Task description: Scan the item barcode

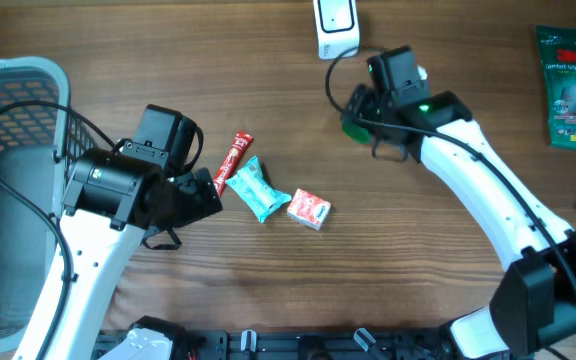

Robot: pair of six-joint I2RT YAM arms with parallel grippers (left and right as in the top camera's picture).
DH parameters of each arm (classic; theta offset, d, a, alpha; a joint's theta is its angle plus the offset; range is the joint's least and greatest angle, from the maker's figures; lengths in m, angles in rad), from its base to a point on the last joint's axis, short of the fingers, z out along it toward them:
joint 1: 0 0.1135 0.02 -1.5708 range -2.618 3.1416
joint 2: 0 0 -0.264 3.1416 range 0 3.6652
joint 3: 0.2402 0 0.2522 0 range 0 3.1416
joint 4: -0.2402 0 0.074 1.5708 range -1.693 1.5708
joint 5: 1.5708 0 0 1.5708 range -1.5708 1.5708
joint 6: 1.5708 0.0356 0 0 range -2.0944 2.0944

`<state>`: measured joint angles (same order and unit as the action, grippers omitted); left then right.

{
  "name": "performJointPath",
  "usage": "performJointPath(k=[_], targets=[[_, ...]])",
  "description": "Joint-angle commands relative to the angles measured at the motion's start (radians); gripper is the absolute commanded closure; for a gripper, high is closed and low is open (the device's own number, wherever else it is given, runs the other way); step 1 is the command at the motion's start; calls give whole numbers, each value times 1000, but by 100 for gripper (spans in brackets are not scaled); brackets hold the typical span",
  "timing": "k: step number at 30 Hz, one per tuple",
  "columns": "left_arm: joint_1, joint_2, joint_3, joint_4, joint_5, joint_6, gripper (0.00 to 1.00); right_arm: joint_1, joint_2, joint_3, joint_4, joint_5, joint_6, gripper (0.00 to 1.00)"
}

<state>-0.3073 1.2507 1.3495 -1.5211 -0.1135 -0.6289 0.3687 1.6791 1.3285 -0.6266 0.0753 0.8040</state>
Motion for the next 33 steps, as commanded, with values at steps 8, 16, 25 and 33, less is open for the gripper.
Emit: performJointPath(k=[8,16,25,33], targets=[[3,-9,0,2,5,16,0,5,241,0,286,-135,64,29],[3,-9,0,2,5,16,0,4,320,1,210,-97,58,34],[3,-9,0,2,5,16,0,4,167,1,47,-126,-11,14],[3,-9,0,2,5,16,0,0,-27,1,-125,26,4,0]])
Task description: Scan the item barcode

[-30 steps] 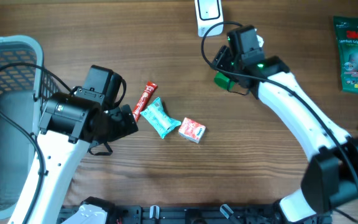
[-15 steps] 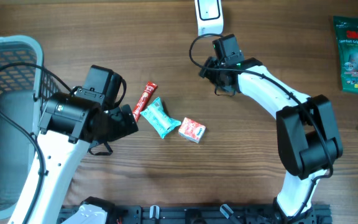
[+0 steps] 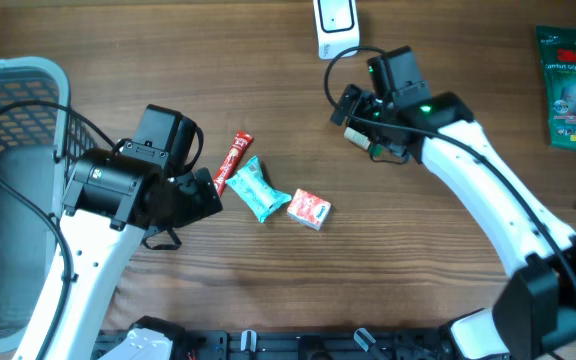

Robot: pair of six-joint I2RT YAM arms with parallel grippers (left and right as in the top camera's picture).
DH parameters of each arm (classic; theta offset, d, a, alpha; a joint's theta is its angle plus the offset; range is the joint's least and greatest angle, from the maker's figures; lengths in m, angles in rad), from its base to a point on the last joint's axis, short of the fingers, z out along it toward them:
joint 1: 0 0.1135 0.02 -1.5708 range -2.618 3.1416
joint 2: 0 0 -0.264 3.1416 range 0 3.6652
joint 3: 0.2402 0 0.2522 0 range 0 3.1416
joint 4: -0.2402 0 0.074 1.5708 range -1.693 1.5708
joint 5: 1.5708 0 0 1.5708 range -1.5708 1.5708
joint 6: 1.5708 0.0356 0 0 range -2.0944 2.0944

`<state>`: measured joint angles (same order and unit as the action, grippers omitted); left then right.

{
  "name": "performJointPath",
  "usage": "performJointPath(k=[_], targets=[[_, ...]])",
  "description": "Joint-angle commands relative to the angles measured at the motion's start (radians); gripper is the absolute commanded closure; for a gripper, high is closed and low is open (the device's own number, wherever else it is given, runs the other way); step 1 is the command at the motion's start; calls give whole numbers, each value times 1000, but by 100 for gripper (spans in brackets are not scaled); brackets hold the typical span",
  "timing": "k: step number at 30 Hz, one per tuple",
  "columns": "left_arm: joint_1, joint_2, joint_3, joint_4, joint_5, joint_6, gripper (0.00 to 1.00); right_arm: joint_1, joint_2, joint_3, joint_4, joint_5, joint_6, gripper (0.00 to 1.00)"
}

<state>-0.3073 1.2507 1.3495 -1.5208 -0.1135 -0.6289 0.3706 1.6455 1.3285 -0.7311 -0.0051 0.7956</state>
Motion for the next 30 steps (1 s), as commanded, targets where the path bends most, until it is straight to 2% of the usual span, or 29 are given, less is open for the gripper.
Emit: performJointPath(k=[1,6,11,15,26,28,30], targets=[[3,-9,0,2,5,16,0,-7,15,1,-39,111,25,0],[3,-9,0,2,5,16,0,-12,96,1,-8,241,23,0],[3,-9,0,2,5,16,0,-22,209,1,107,240,18,0],[3,-9,0,2,5,16,0,-28,229,1,170,246,12,1],[3,-9,0,2,5,16,0,-32,366,1,140,219,-10,0],[3,-9,0,2,5,16,0,-32,387,1,134,199,-7,1],[3,-9,0,2,5,16,0,-32,388,1,136,195,-7,7]])
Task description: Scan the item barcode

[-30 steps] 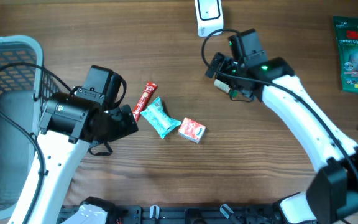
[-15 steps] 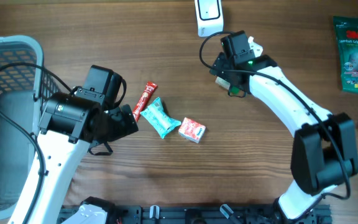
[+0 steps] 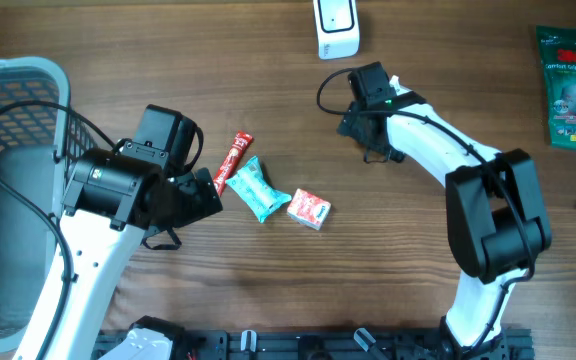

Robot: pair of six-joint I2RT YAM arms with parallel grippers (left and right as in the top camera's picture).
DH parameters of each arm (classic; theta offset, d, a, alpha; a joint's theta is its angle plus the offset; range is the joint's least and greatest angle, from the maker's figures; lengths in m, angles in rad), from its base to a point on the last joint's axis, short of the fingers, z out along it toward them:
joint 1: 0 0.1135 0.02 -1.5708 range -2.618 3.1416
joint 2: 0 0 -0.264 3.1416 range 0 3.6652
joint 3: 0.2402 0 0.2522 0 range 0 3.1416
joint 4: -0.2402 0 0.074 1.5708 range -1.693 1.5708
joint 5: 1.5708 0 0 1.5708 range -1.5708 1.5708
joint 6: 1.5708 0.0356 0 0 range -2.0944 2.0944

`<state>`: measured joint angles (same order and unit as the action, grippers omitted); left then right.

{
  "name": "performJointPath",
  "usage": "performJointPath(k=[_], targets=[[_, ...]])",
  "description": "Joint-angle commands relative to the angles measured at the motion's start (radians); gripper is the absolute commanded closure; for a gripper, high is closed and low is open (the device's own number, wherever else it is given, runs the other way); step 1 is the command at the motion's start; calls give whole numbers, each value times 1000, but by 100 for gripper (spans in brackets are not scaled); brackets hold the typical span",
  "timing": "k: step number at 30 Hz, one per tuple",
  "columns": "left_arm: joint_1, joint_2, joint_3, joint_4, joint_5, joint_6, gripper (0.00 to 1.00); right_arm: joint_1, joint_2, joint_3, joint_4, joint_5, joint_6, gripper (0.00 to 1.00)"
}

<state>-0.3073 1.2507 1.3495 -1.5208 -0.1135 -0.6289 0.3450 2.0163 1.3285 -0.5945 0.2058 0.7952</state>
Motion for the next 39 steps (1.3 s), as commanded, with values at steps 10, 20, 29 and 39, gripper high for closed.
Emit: performJointPath(k=[10,20,29,39], targets=[[3,-9,0,2,5,16,0,-92,1,58,-61,-251,-143,23],[3,-9,0,2,5,16,0,-164,-11,217,-574,-811,-351,23],[3,-9,0,2,5,16,0,-163,-11,217,-1006,-1020,-675,23],[3,-9,0,2,5,16,0,-159,-25,201,-1018,-1009,-680,26]])
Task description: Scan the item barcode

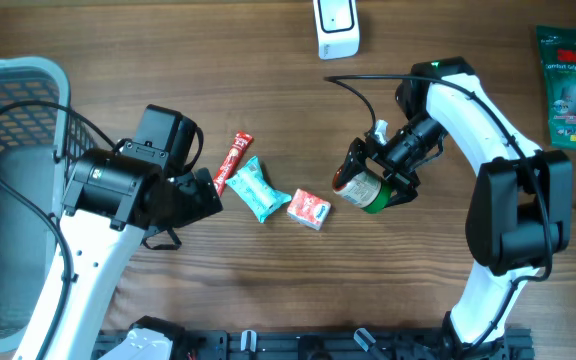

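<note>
My right gripper [368, 176] is shut on a small green bottle [365, 191] with a red-and-white label, held on its side just right of the loose items at mid-table. The white barcode scanner [336, 26] stands at the far edge, well above the bottle. On the left, my left gripper [206, 193] hovers by a red stick pack [234, 161]; its fingers are dark and their gap does not show.
A teal snack packet [259, 189] and a small red-and-white box [309, 209] lie between the two grippers. A grey basket [18, 75] fills the left edge. A green pouch [572, 87] lies at the far right.
The right gripper has moved from just below the scanner down to mid-table beside the red-and-white box, and the bottle now shows plainly in its fingers. The left arm has not moved.
The right gripper stayed below the scanner with the green bottle in it, the wrist turned differently at each moment and the bottle partly or wholly hidden. Now it holds the bottle lower, away from the scanner. The left arm and loose items stayed put throughout.
</note>
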Robot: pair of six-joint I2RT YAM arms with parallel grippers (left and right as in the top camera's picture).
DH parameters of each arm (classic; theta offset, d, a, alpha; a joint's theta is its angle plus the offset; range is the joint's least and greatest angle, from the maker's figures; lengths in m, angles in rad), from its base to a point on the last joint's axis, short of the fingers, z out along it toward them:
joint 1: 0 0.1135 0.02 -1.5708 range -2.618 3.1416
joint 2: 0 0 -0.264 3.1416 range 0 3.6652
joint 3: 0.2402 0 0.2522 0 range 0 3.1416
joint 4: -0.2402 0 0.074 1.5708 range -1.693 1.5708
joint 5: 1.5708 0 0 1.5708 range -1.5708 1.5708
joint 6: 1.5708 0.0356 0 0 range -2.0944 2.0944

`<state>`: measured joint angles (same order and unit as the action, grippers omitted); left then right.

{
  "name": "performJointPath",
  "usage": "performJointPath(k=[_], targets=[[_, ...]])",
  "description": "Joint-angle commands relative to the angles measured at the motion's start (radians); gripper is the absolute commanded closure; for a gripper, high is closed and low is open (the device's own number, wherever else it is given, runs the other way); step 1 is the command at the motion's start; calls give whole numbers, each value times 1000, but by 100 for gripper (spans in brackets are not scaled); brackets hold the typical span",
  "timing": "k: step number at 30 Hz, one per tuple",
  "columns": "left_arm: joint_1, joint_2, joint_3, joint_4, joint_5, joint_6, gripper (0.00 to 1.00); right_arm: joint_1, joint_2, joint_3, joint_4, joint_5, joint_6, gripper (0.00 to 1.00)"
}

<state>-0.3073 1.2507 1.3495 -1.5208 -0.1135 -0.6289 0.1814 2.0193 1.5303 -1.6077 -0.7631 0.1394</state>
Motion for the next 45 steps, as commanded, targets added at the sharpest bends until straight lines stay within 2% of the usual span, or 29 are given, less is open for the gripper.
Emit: performJointPath(k=[1,13,18,24,30,37,45], targets=[[3,-9,0,2,5,16,0,5,-32,-1,-5,-40,-24,26],[3,-9,0,2,5,16,0,66,-209,-1,-5,-47,-5,26],[3,-9,0,2,5,16,0,85,-297,-55,-4,-45,-5,26],[3,-9,0,2,5,16,0,85,-402,-100,-4,-12,17,26],[3,-9,0,2,5,16,0,85,-421,-99,7,82,21,27],[3,-9,0,2,5,16,0,85,-421,-99,211,165,150,26],[3,-9,0,2,5,16,0,85,-420,-99,538,299,323,27]])
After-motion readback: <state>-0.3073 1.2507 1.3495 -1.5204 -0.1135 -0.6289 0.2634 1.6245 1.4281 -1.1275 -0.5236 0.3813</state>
